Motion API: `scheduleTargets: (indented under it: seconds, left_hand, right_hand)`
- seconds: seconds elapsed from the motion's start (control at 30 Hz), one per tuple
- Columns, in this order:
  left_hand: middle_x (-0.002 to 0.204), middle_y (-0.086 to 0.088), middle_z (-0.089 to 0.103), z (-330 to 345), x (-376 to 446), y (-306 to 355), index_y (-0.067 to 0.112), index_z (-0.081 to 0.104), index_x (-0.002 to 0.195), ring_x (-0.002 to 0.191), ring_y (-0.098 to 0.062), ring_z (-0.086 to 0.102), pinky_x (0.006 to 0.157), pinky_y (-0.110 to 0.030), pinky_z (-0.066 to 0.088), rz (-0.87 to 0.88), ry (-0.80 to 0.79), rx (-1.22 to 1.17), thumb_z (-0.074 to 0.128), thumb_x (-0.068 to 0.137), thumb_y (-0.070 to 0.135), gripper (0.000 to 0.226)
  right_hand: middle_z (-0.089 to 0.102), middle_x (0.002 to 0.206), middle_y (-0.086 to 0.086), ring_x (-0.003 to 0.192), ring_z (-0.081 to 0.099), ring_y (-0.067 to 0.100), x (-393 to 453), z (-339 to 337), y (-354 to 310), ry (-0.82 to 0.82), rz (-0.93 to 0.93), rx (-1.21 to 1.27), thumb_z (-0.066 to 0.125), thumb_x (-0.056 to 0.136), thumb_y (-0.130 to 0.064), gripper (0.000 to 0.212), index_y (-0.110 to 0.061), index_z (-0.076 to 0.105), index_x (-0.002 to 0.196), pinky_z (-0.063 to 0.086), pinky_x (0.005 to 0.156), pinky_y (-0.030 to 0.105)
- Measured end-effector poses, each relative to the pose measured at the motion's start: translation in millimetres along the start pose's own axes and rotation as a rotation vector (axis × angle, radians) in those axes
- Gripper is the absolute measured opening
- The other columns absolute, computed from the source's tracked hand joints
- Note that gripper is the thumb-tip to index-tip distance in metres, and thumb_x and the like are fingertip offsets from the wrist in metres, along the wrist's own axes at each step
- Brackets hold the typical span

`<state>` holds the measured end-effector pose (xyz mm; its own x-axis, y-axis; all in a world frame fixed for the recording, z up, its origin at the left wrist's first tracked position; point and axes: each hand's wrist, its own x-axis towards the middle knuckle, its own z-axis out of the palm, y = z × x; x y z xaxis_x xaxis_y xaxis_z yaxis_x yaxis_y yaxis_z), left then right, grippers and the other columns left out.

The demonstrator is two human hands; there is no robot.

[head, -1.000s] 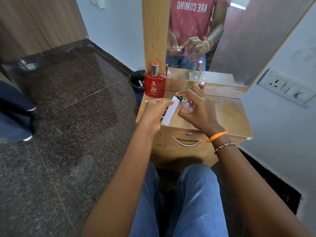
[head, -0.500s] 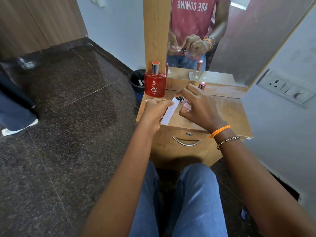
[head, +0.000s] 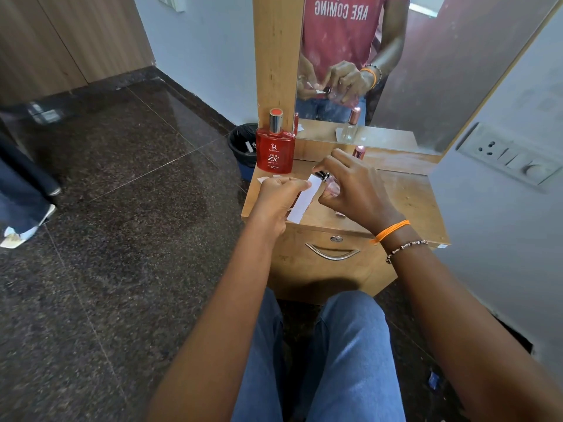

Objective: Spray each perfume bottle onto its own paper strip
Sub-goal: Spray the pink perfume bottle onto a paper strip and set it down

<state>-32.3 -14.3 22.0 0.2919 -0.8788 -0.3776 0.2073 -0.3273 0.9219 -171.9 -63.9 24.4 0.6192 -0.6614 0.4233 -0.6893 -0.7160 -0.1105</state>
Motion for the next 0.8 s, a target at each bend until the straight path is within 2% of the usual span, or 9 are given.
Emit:
scheduleTargets:
  seconds: [0.4, 0.6, 0.7, 0.8]
  left_hand:
    - [0.078, -0.008, 0.066, 0.2, 1.1, -0.3, 0.012, 0.065, 0.079, 0.069, -0.018, 0.062, 0.059, -0.025, 0.048, -0.020, 0.000, 0.023, 0.066, 0.083, 0.014, 0.004]
    - [0.070, -0.006, 0.067, 0.0, 0.9, 0.2, 0.012, 0.064, 0.081, 0.061, -0.015, 0.062, 0.056, -0.023, 0.049, -0.029, -0.002, -0.007, 0.065, 0.083, 0.012, 0.002]
    - [0.069, -0.005, 0.067, 0.1, 1.8, -0.5, 0.012, 0.064, 0.080, 0.062, -0.016, 0.063, 0.063, -0.026, 0.049, -0.036, 0.004, -0.006, 0.065, 0.083, 0.012, 0.003]
    - [0.068, -0.006, 0.067, -0.4, 1.2, -0.1, 0.012, 0.062, 0.077, 0.060, -0.015, 0.063, 0.059, -0.025, 0.050, -0.040, 0.003, -0.021, 0.065, 0.084, 0.011, 0.007]
  right_hand:
    - [0.061, 0.097, 0.012, 0.078, 0.056, 0.028, 1.4, -0.1, -0.9, 0.002, -0.022, 0.037, 0.074, 0.071, -0.014, 0.032, -0.007, 0.061, 0.098, 0.054, 0.059, 0.040]
    - [0.059, 0.095, 0.013, 0.076, 0.055, 0.028, 2.4, 0.6, 0.8, 0.021, -0.029, 0.066, 0.074, 0.071, -0.015, 0.031, -0.006, 0.060, 0.097, 0.052, 0.058, 0.040]
    - [0.057, 0.096, 0.013, 0.076, 0.053, 0.027, 2.5, 3.2, 3.5, 0.012, -0.009, 0.060, 0.072, 0.071, -0.013, 0.032, -0.006, 0.058, 0.098, 0.053, 0.058, 0.042]
    - [0.055, 0.095, 0.011, 0.075, 0.049, 0.024, 0.6, 6.6, 6.1, 0.030, 0.012, 0.107, 0.071, 0.067, -0.010, 0.034, -0.006, 0.057, 0.097, 0.052, 0.054, 0.040]
